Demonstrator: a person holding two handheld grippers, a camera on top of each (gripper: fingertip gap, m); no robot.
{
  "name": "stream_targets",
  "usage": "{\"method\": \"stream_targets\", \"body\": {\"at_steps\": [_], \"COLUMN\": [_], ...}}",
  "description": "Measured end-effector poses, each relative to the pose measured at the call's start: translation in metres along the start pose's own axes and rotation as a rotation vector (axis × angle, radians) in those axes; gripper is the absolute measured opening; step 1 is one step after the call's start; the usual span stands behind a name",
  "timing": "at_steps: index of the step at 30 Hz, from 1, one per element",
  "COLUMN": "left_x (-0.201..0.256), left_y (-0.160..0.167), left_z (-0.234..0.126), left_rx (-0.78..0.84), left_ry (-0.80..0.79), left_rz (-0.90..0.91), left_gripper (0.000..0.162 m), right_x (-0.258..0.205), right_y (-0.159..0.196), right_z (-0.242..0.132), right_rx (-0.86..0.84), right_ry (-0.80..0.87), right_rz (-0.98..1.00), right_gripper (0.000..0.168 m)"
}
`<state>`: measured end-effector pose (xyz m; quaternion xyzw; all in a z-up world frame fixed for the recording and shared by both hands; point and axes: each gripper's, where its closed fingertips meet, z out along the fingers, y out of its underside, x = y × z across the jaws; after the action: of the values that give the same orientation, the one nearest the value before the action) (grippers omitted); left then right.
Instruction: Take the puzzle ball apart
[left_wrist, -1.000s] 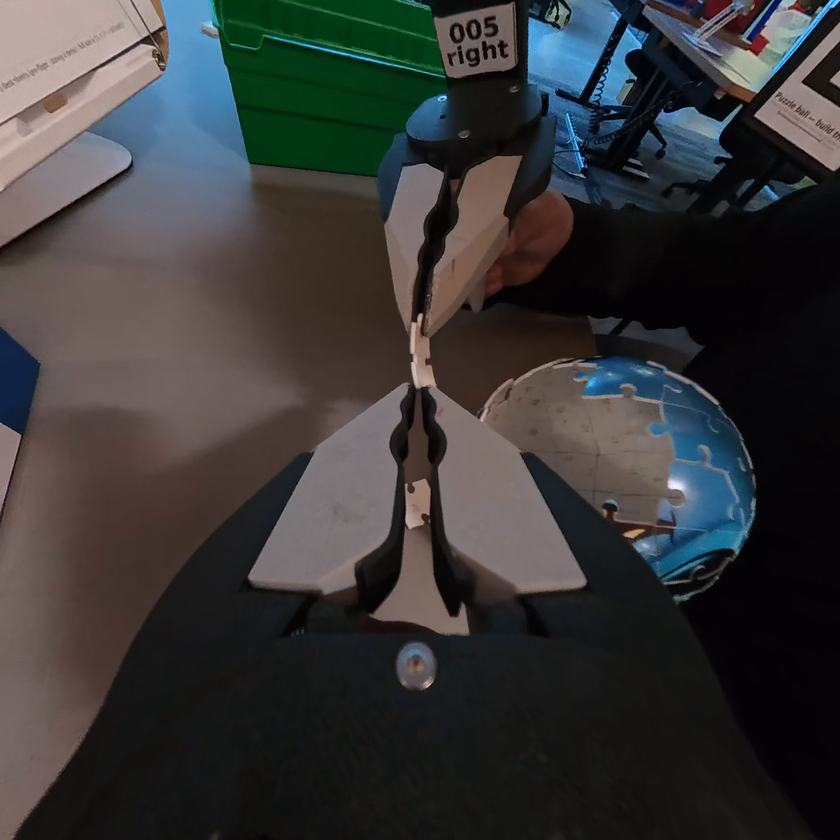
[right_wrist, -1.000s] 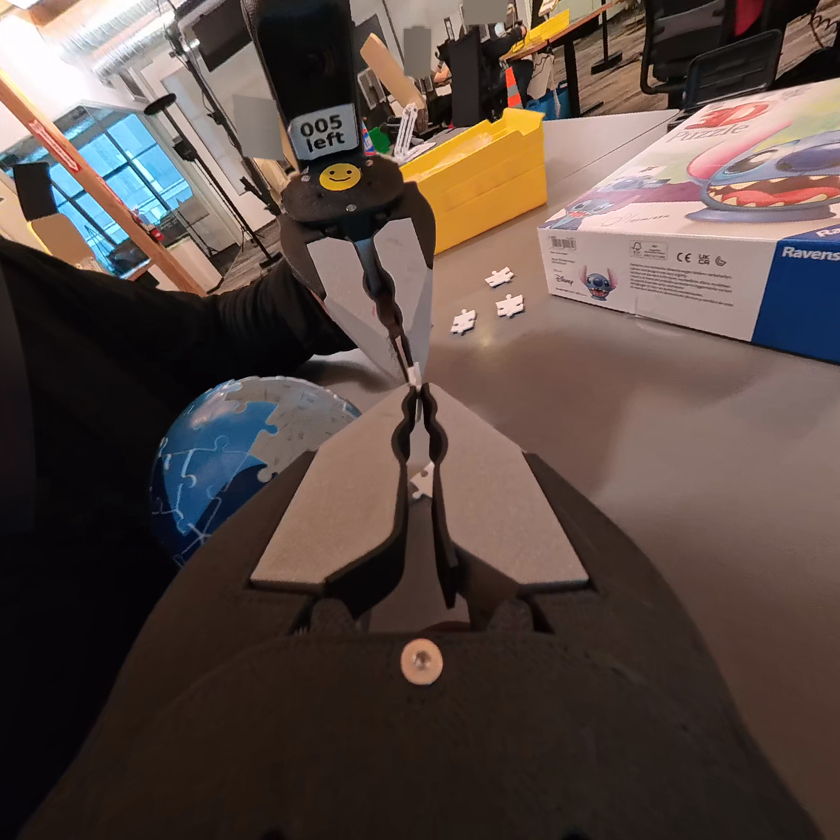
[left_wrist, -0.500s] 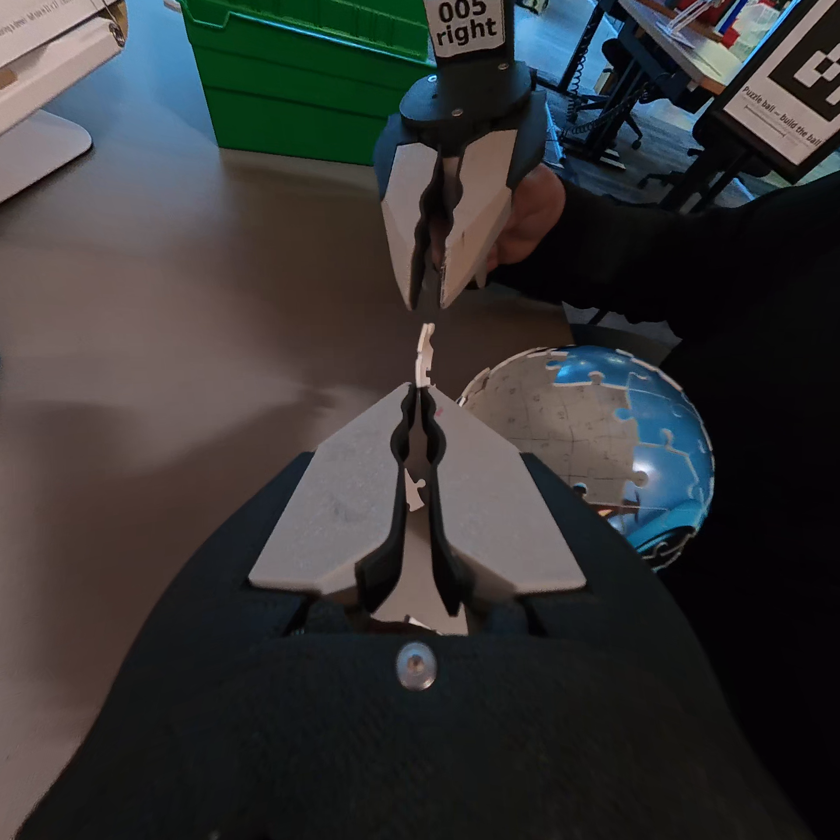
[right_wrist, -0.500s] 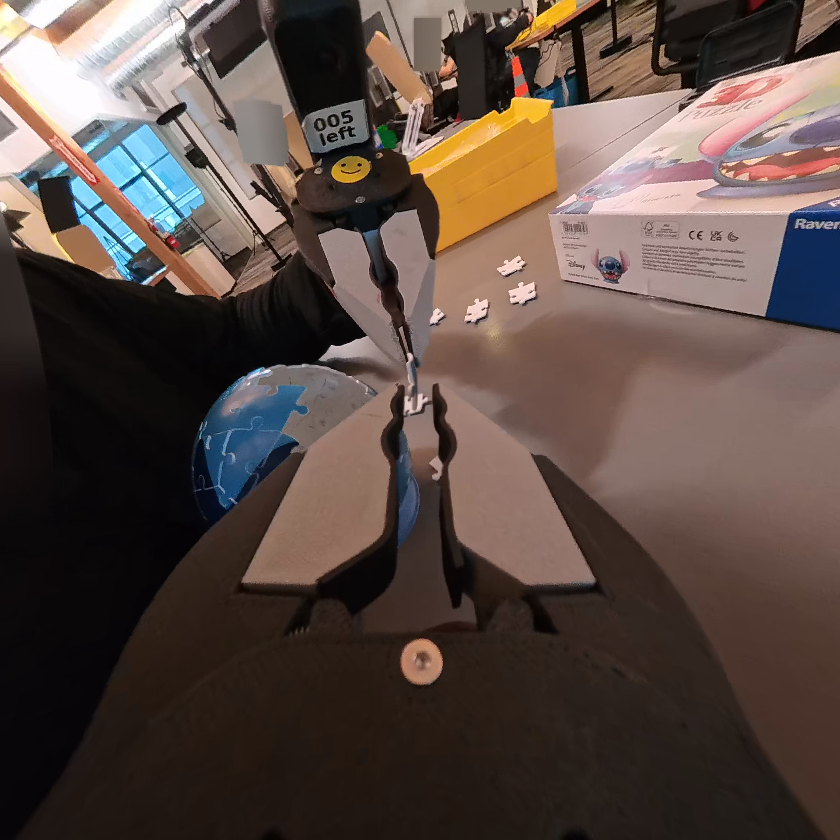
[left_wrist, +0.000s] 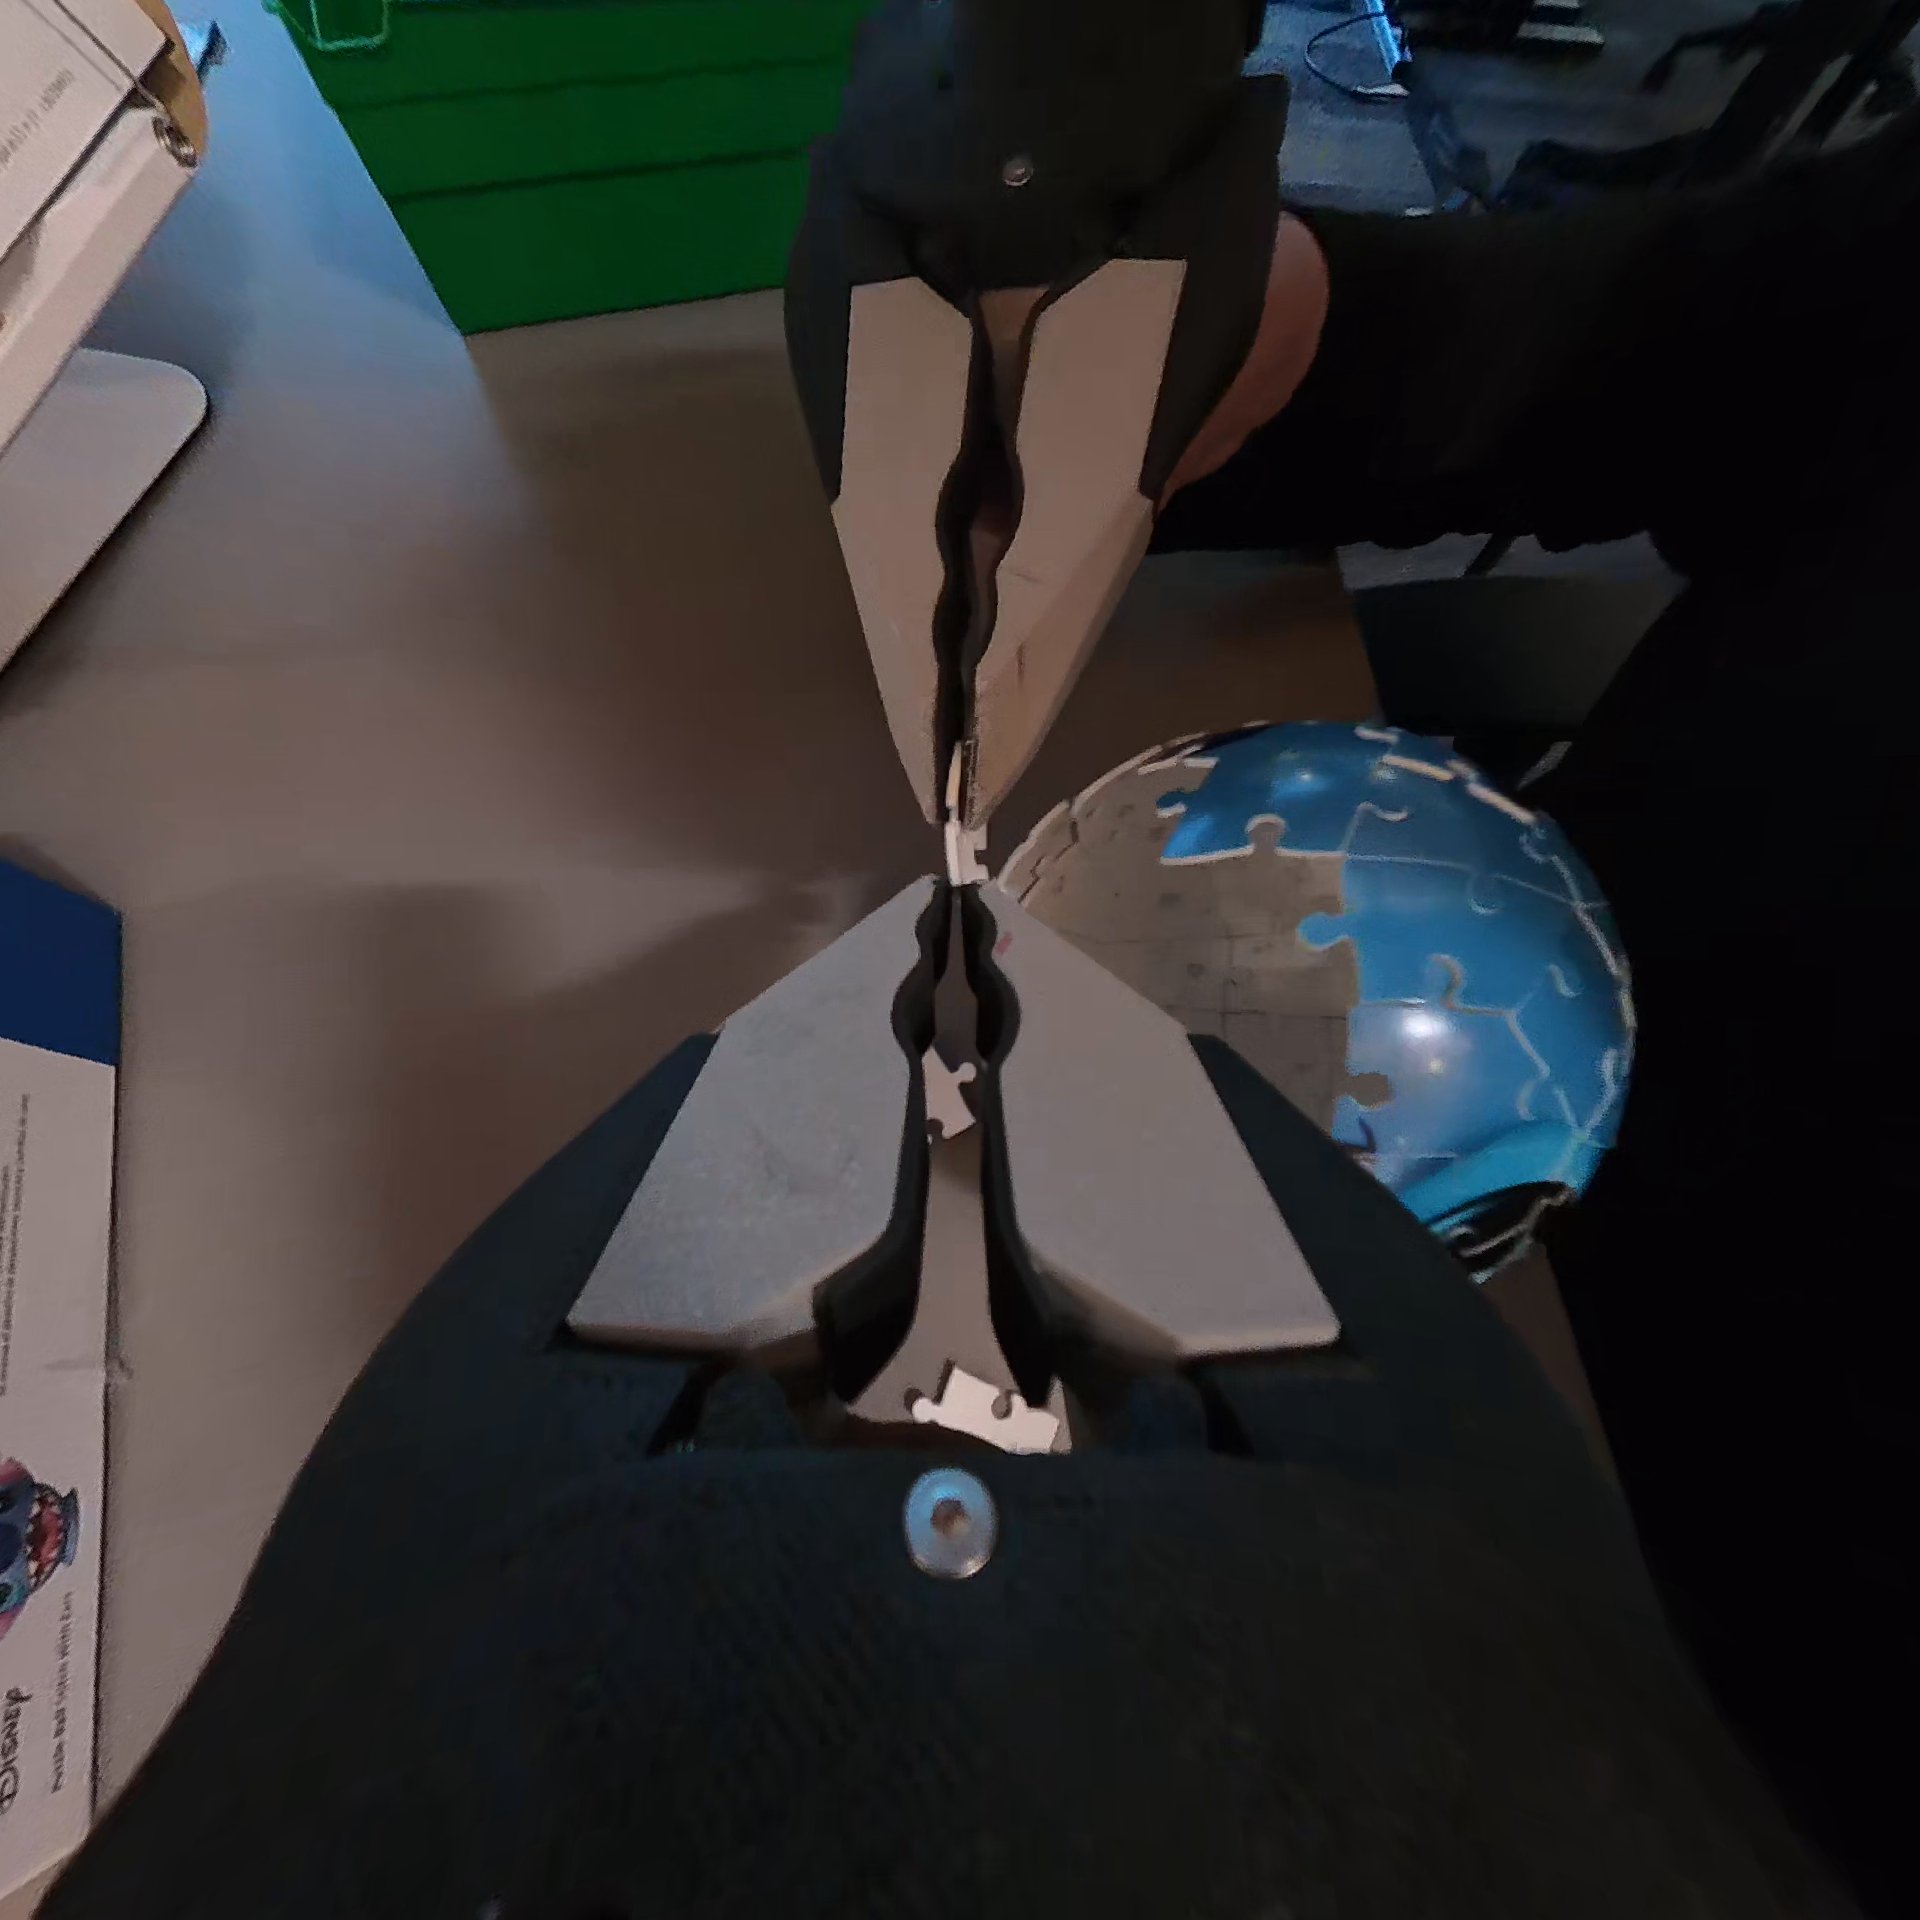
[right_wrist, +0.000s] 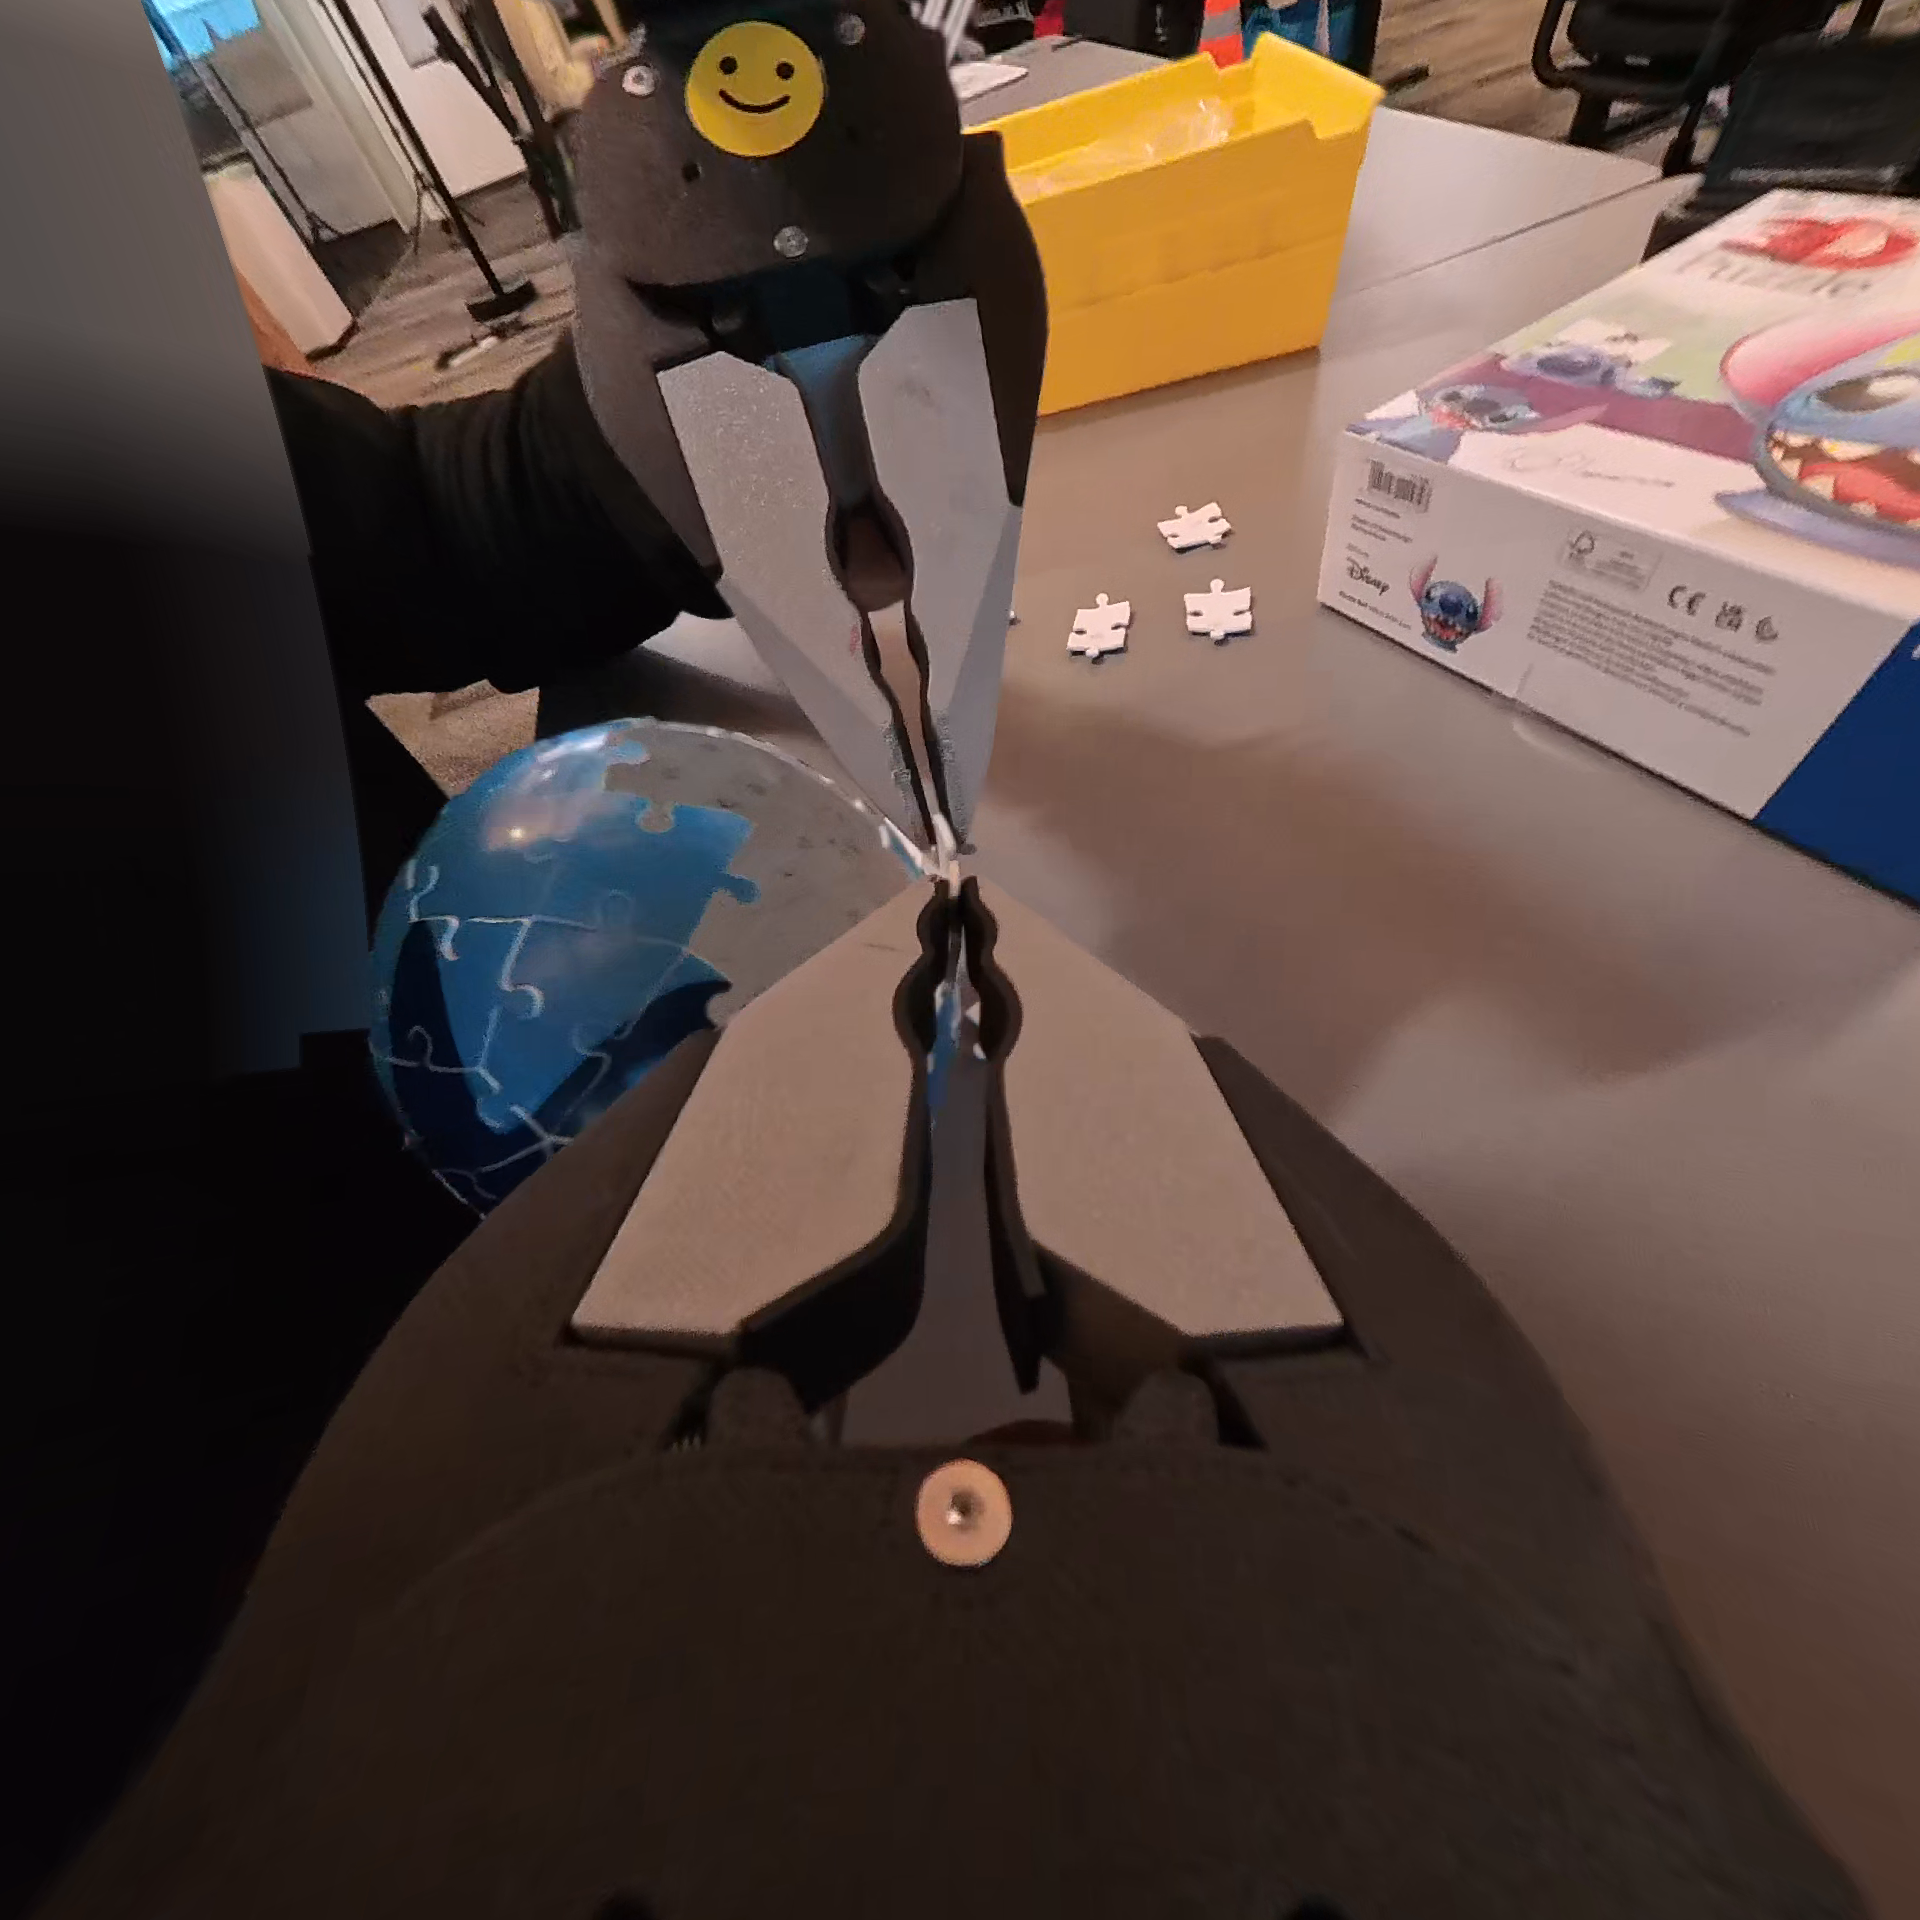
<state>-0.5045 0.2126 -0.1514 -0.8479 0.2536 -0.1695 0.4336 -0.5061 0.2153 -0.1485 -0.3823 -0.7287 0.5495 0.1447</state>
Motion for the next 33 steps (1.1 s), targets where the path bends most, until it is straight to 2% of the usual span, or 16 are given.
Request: {"method": "stream_targets", "body": {"at_steps": [3, 4, 11, 22, 33], "left_x": [0.004, -0.002, -0.026, -0.023, -0.015], "left_y": [-0.003, -0.001, 0.015, 0.028, 0.028], "left_z": [-0.008, -0.012, -0.030, -0.002, 0.005], "left_rx": [0.006, 0.003, -0.006, 0.000, 0.011], "left_ry": [0.025, -0.001, -0.014, 0.144, 0.202], "left_rz": [-0.018, -0.015, -0.080, -0.141, -0.144], "left_gripper": [0.002, 0.009, 0.009, 0.003, 0.001], "right_x": [-0.006, -0.004, -0.007, 0.002, -0.001], "right_y": [-0.003, -0.001, 0.000, 0.003, 0.008], "right_z": [-0.002, -0.002, 0.005, 0.008, 0.012], "right_rx": [-0.004, -0.015, -0.019, 0.014, 0.043], "right_ry": [0.001, 0.016, -0.021, -0.035, -0.059], "right_rz": [-0.068, -0.092, -0.187, -0.187, -0.166], "right_gripper": [0.000, 0.000, 0.000, 0.000, 0.000]}}
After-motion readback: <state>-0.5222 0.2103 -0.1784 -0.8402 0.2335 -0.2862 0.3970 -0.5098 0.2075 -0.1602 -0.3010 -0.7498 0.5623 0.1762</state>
